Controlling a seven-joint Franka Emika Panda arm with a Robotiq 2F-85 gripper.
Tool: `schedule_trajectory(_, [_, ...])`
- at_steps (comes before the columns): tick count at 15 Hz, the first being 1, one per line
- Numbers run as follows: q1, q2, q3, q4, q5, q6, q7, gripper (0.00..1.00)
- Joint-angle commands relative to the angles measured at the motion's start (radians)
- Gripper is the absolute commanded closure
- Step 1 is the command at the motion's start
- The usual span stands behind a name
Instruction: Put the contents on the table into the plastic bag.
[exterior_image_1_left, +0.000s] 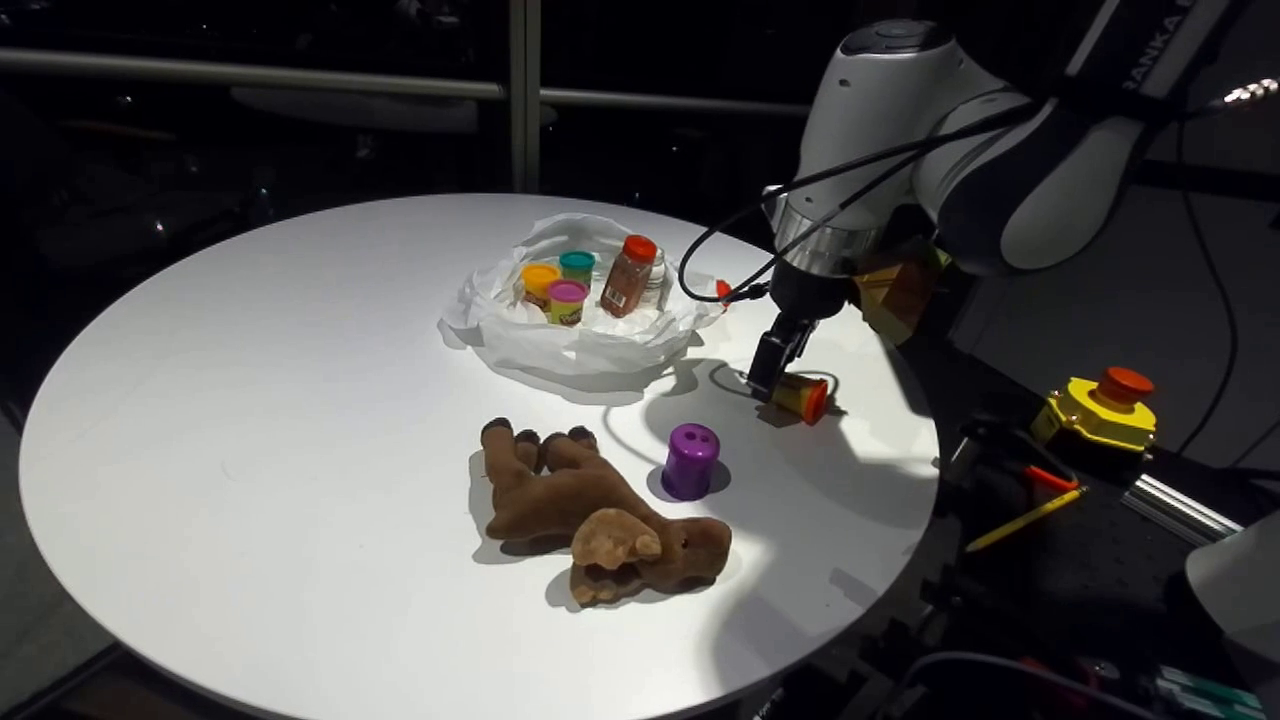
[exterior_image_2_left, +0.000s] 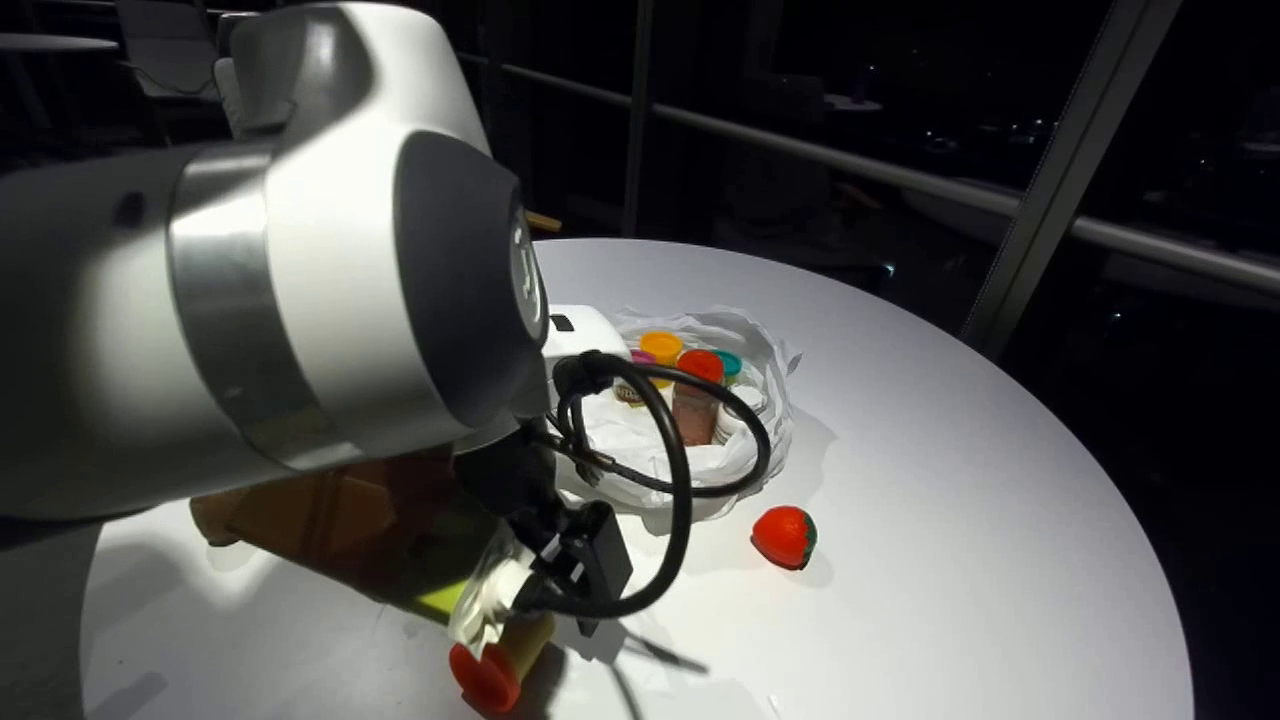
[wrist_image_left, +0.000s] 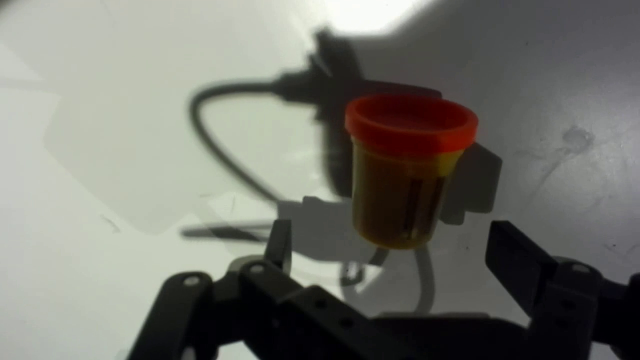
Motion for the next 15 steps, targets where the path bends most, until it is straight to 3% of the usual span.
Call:
schedule_trajectory(1, [-0.045, 0.011, 0.017, -0.019, -0.011, 0.040, -0.088, 0.00])
schedule_trajectory(3, [-0.066, 0.022, 0.034, -0.025, 0.003, 0.032, -0.133, 0.00])
schedule_trajectory(4, [-0.072, 0.026, 0.037, -0.027, 0.003, 0.030, -0.147, 0.25])
schedule_trajectory(5, [-0.085, 0.028, 0.049, -0.030, 0.009, 0.026, -0.165, 0.28])
schedule_trajectory(8, [-0.099, 0.014, 0.070, -0.031, 0.011, -0.009, -0.190, 0.51])
schedule_trajectory(12, [-0.030, -0.066, 0.060, -0.020, 0.016, -0.135, -0.116, 0.81])
schedule_trajectory(15, [-0.015, -0.149, 0.116, 0.001, 0.127, -0.260, -0.082, 0.78])
